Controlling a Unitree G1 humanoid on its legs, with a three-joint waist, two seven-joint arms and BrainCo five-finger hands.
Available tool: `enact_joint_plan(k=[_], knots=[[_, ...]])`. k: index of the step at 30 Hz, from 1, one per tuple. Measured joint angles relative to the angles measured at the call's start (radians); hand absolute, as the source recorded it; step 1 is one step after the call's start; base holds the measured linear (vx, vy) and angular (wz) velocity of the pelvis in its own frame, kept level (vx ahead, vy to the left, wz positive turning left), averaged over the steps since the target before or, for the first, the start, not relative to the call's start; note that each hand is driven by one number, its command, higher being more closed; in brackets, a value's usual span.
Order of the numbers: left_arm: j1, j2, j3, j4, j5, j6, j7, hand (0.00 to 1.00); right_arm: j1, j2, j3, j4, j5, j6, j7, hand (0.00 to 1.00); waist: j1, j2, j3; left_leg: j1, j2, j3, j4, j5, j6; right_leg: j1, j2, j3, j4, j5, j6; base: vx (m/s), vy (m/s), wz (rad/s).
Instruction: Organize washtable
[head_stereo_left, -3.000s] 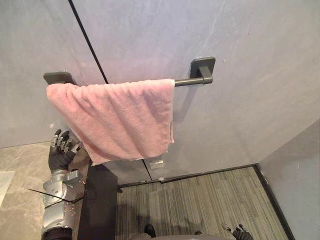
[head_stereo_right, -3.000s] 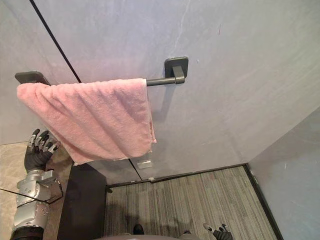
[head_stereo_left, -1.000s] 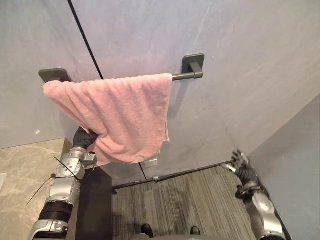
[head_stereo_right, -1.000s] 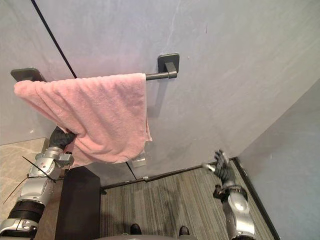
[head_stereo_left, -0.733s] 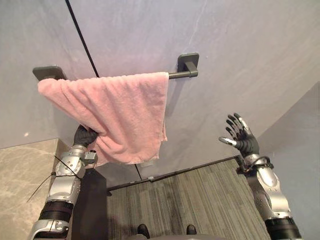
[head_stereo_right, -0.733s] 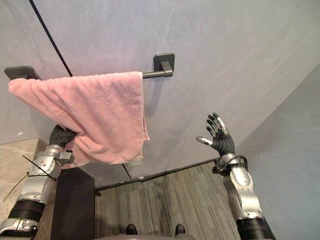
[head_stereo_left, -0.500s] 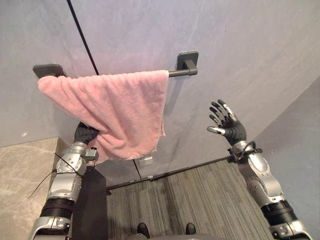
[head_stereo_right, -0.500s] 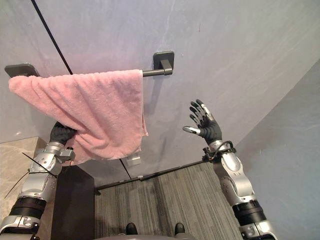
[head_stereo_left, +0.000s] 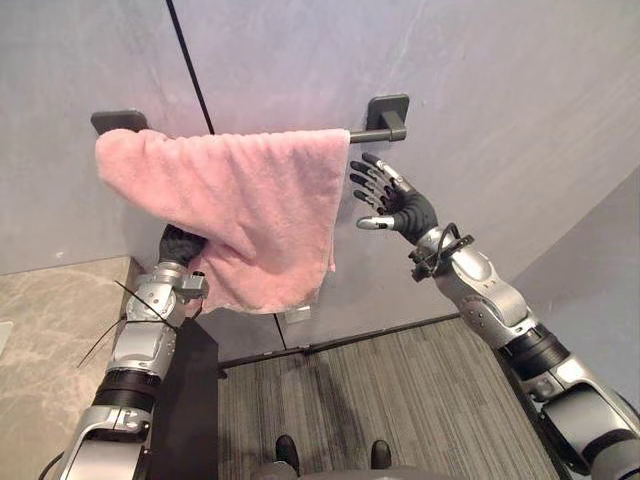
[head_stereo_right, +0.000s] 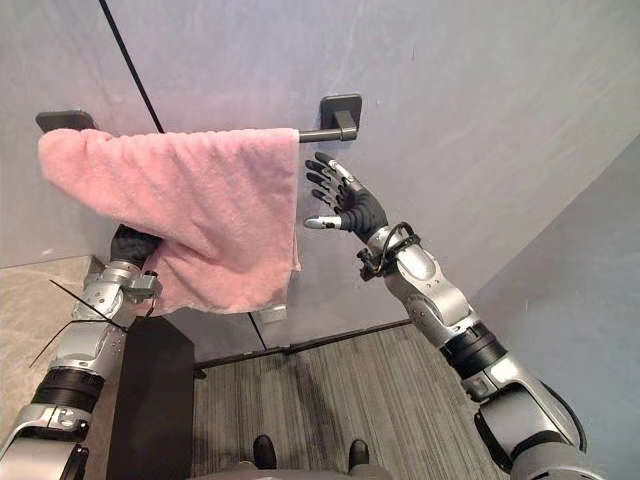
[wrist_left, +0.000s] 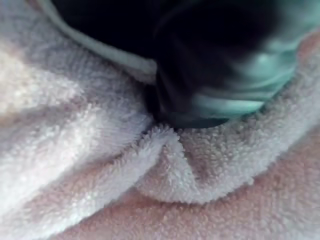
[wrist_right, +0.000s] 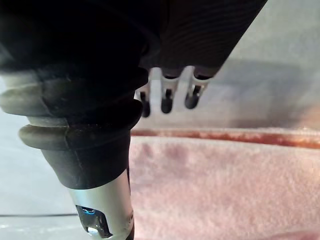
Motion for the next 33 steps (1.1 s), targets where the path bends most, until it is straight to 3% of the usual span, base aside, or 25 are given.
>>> enact_joint_plan(k=[13,28,33], knots=[[-0.018,0.0,-0.053,0.0,-0.023,0.0,0.017,1.0,-0.146,0.022,0.147,0.107,-0.002,0.002,-0.018,0.0,0.006,0.0,0.0,-0.021,0.017,-0.004,0.0,0.012,-0.012,-0.012,0.018,-0.004,-0.017,0.018,-0.012,0.0,0.0,0.0],[-0.042,-0.001,-0.076,0.003,-0.023,0.0,0.038,1.0,-0.235,0.092,0.146,0.341,-0.014,0.025,-0.08,0.0,0.009,0.01,0.007,-0.046,0.046,-0.027,0.0,0.031,-0.03,-0.018,0.04,-0.024,-0.033,0.034,-0.032,-0.01,-0.007,0.02],[-0.105,-0.009,-0.086,0.02,-0.023,0.0,0.04,1.0,-0.306,0.107,0.144,0.41,-0.014,0.034,-0.1,0.0,0.026,0.024,0.017,-0.069,0.047,-0.041,0.0,0.039,-0.028,-0.036,0.042,-0.035,-0.037,0.039,-0.03,0.0,-0.004,0.05]])
